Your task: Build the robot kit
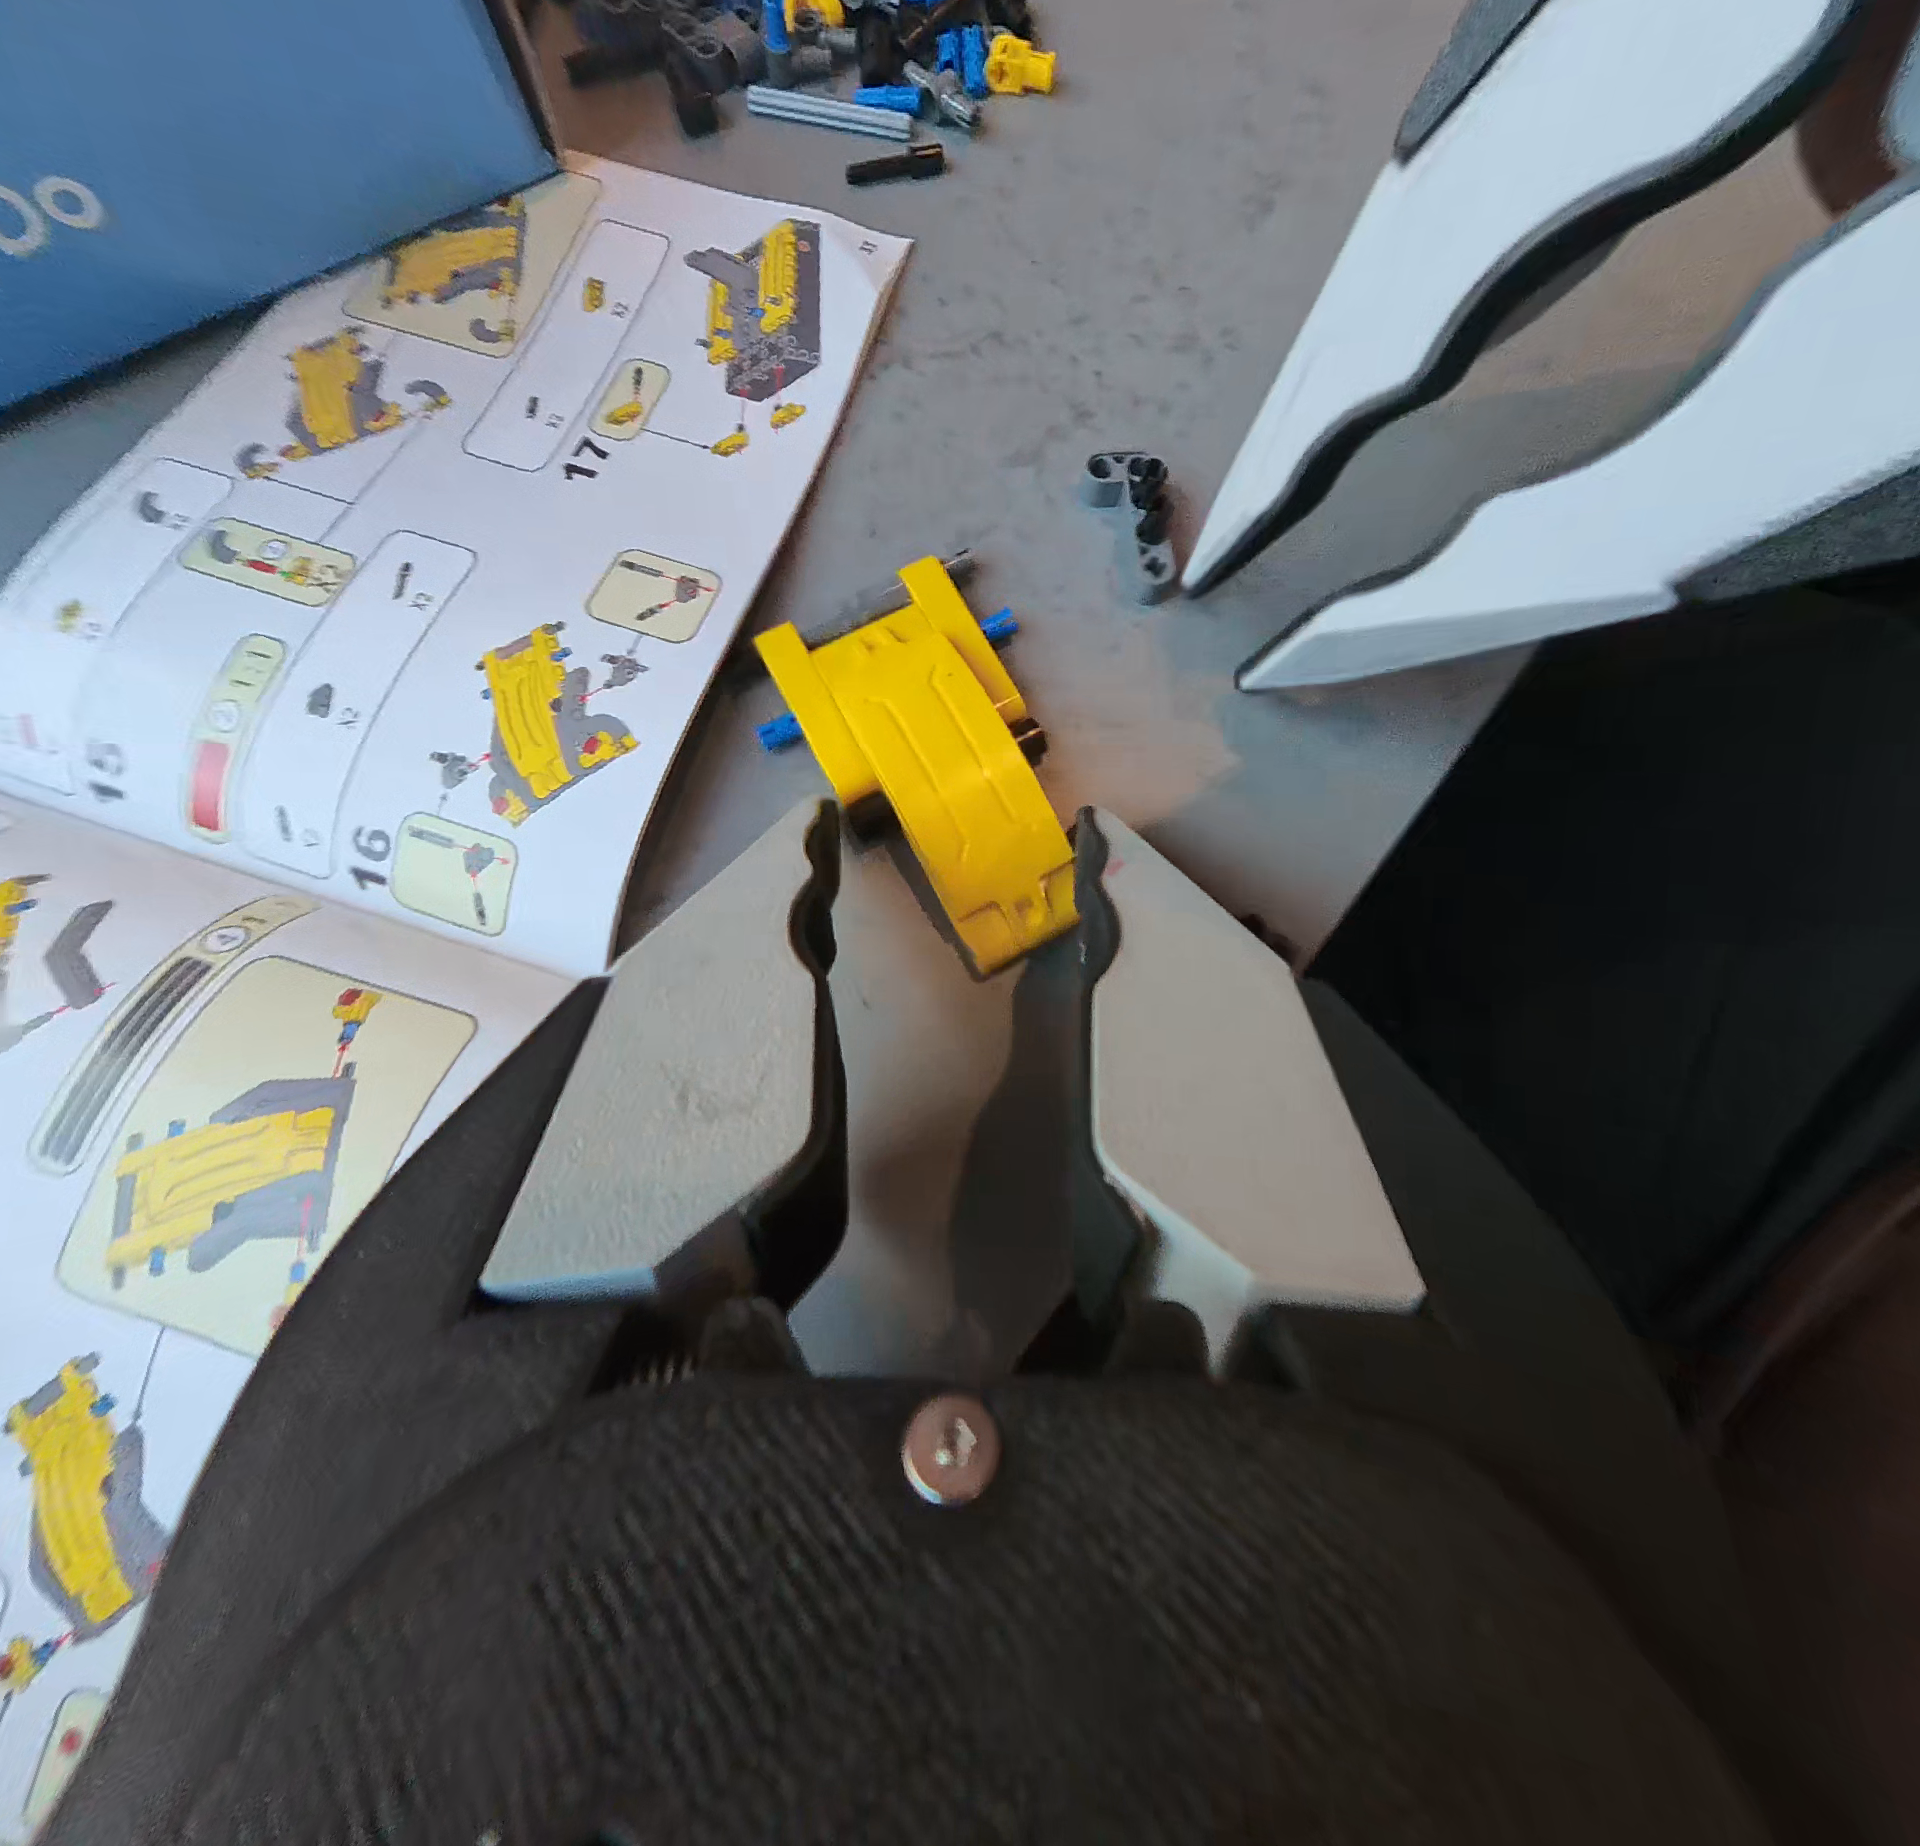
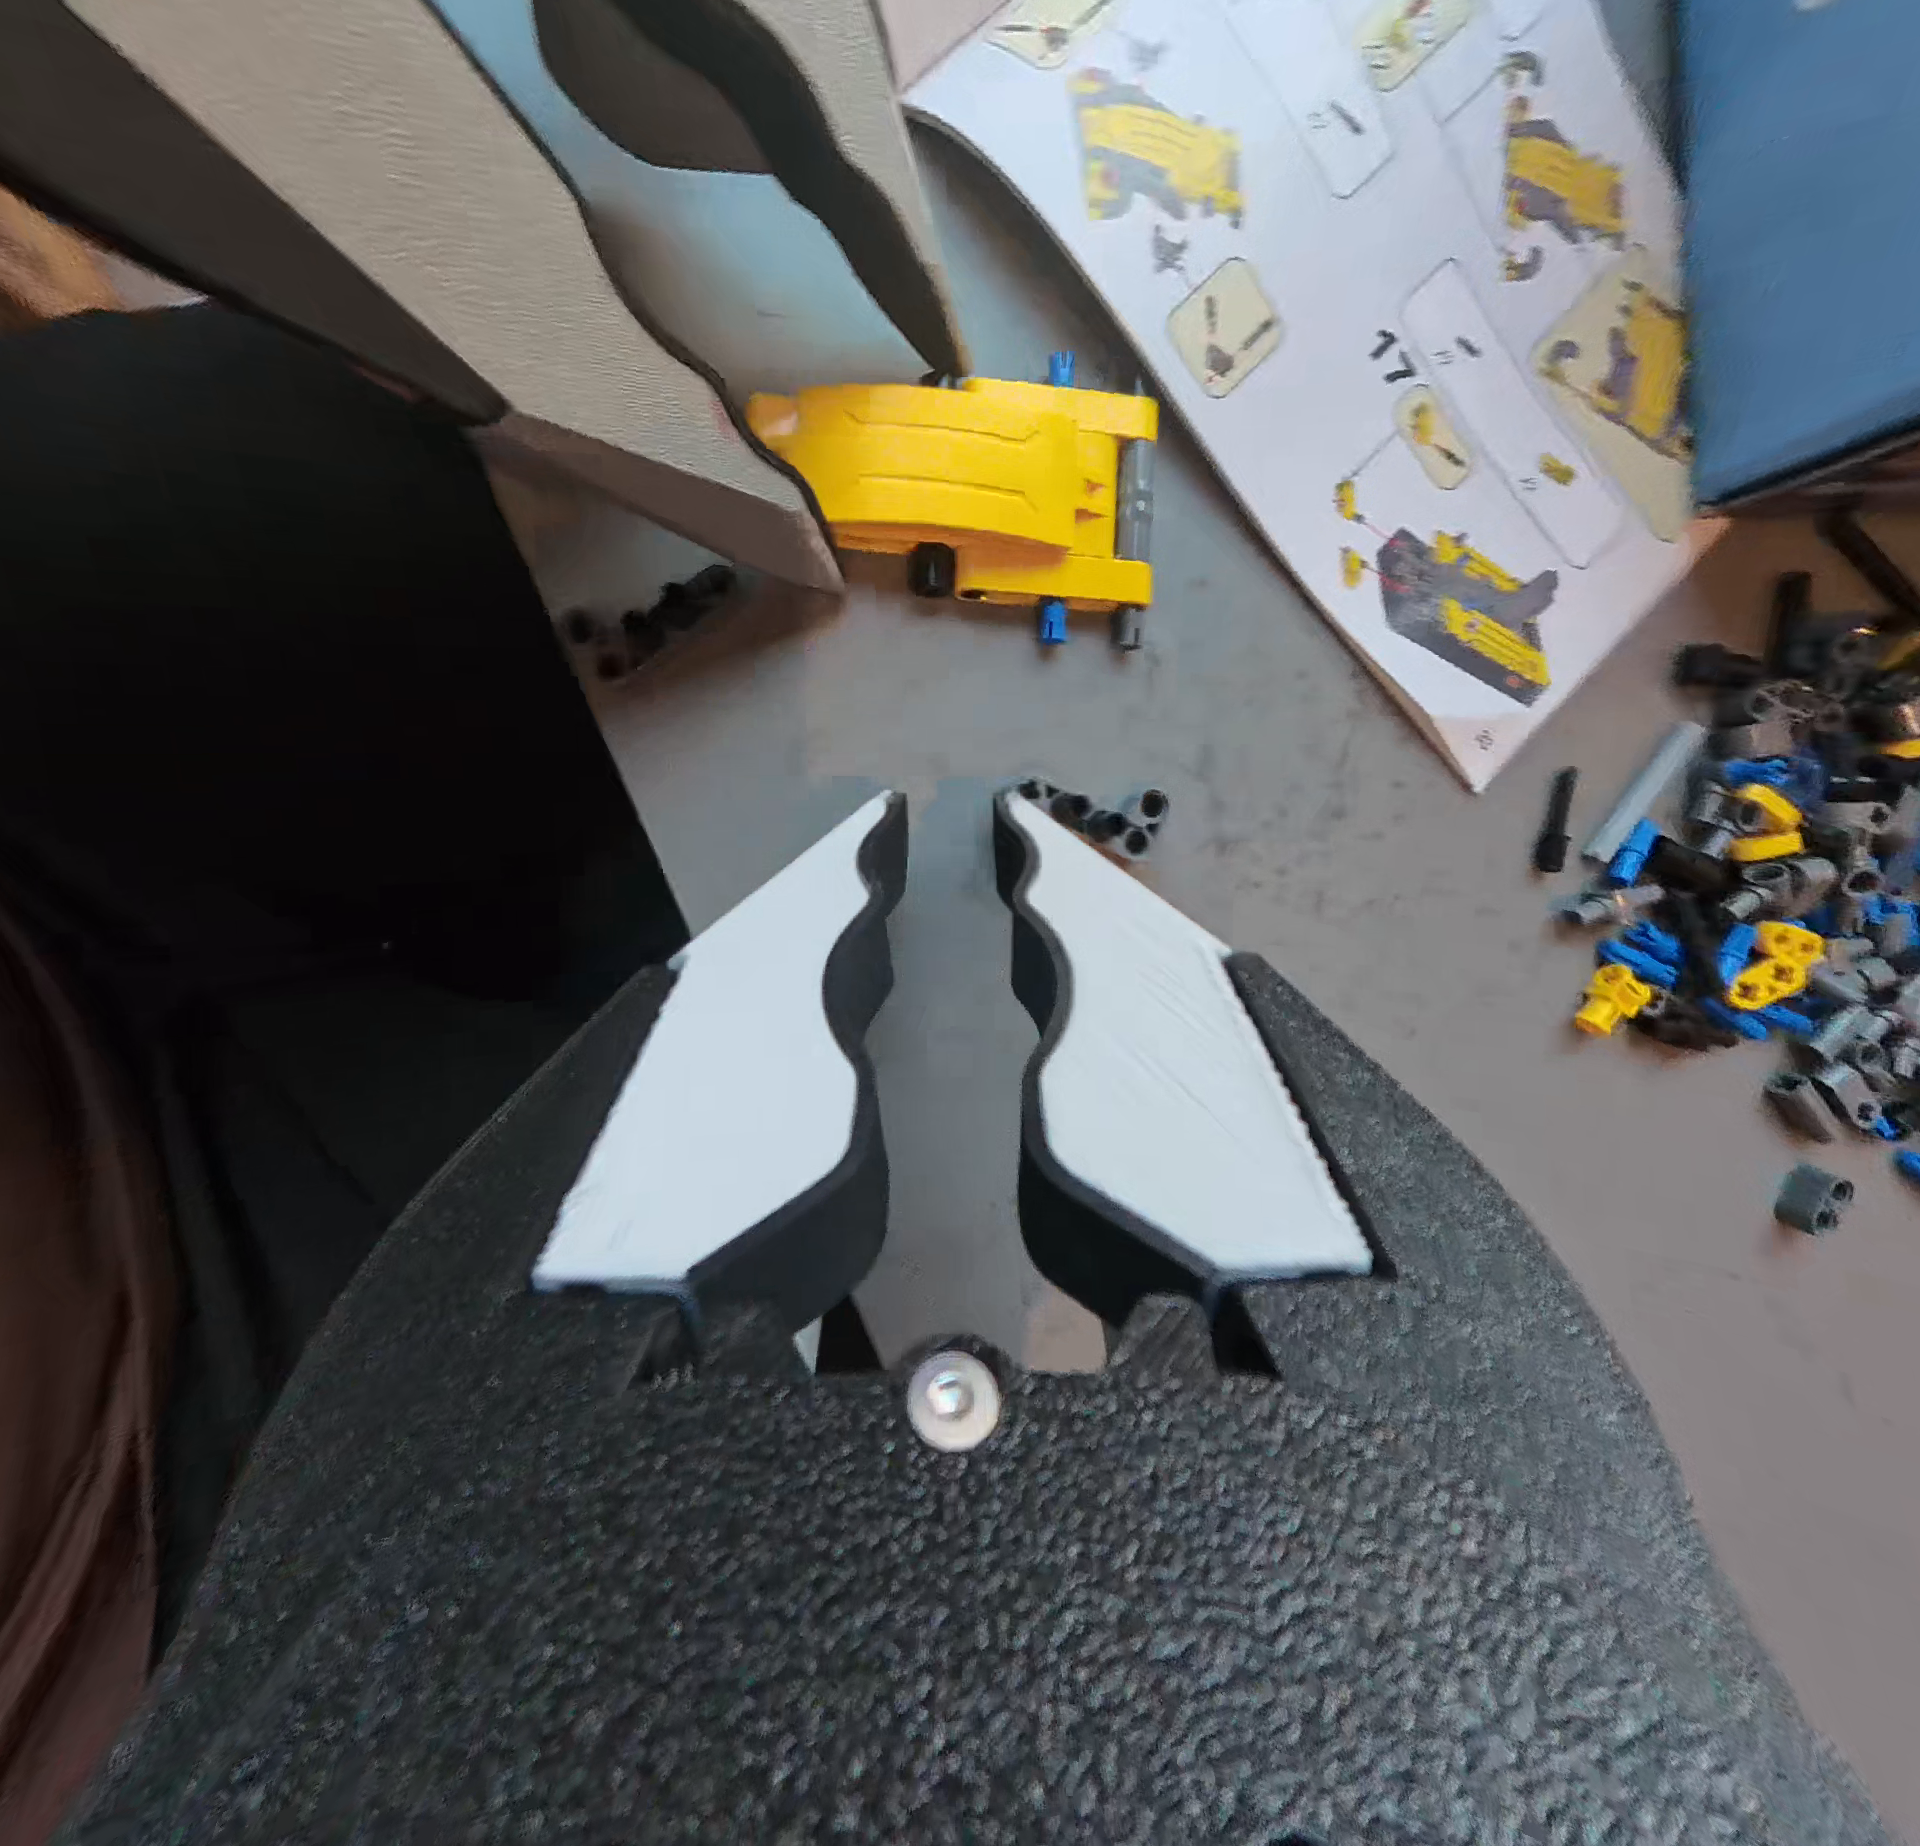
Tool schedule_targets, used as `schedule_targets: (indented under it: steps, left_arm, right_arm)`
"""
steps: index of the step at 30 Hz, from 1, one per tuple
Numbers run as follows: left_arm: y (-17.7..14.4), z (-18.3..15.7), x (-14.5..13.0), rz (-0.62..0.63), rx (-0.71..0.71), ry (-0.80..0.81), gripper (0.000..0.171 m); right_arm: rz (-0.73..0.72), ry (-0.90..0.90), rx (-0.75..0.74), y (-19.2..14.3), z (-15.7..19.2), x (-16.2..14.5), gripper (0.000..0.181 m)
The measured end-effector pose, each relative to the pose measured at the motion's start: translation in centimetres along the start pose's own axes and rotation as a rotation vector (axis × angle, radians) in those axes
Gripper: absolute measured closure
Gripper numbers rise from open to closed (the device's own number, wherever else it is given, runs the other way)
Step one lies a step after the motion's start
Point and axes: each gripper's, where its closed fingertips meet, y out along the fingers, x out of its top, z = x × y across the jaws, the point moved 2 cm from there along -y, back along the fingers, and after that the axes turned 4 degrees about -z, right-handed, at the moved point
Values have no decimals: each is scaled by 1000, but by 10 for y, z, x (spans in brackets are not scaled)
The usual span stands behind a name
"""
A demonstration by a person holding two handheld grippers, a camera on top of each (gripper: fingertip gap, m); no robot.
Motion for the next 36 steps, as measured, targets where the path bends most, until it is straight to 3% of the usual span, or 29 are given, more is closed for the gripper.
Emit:
schedule_targets:
  steps: [1,6,7,13,16,19,23,25,28,29,31,32,36]
  left_arm:
    - [1,2,0,-18,41,29,132]
    - [0,3,0,-44,47,42,138]
    - [-1,5,-1,-42,49,38,148]
    - [-5,5,-3,-78,54,79,148]
    - [-12,7,0,-110,80,139,148]
    - [-23,4,9,-141,138,279,148]
    - [-41,-7,20,-174,289,594,149]
    - [-47,-13,22,-183,353,717,148]
    - [-56,-25,27,-254,395,798,149]
    - [-58,-29,29,-281,390,802,149]
    - [-61,-33,31,-318,388,801,149]
    - [-60,-33,29,-307,386,790,149]
    - [-58,-31,27,-320,374,717,149]
  right_arm:
    - [-22,3,-11,0,0,0,165]
    - [-76,-53,23,-2,17,-4,159]
    - [-80,-49,19,-2,17,-5,160]
    - [-179,76,37,-2,6,6,156]
    - [-268,104,73,-4,0,17,146]
    - [-328,132,63,-8,-19,25,133]
    - [-424,187,179,-17,-31,38,115]
    - [-412,241,283,-14,-30,38,103]
    - [-441,308,513,-14,-13,45,103]
    - [-460,316,566,-15,-8,48,108]
    - [-491,288,696,-25,6,53,148]
    - [-495,265,739,-29,11,54,158]
    - [-506,239,768,-36,17,57,168]
